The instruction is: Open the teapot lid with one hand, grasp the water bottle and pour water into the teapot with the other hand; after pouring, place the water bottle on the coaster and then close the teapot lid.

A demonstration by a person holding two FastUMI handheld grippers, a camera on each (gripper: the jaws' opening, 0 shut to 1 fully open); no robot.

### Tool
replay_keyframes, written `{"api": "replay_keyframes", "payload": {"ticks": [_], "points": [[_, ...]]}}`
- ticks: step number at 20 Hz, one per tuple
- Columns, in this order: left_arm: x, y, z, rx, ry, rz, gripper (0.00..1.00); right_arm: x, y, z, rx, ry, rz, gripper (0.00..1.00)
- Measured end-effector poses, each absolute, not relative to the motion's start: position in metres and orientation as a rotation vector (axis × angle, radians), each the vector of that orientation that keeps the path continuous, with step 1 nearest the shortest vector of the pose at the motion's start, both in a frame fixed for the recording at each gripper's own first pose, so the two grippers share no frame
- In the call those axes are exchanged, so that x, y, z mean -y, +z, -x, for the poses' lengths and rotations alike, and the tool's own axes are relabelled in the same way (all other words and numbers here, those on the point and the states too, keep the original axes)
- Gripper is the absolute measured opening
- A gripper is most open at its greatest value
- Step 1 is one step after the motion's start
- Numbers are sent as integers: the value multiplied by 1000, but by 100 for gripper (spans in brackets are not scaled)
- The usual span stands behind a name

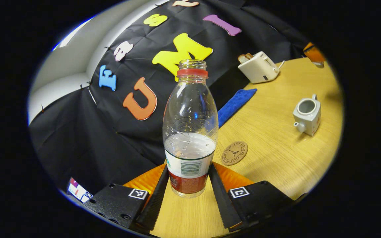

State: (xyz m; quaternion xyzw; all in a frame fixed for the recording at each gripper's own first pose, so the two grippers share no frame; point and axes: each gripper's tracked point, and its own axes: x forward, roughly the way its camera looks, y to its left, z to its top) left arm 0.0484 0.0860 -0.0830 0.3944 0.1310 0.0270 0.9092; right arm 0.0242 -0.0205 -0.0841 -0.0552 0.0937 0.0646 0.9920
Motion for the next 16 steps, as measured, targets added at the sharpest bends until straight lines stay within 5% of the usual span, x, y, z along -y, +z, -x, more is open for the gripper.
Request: {"api": "replay_keyframes", "payload": {"ticks": [16], "points": [[-39, -91, -51, -301, -96, -1444, 74, 56, -100, -11, -209, 105, 82, 0]]}}
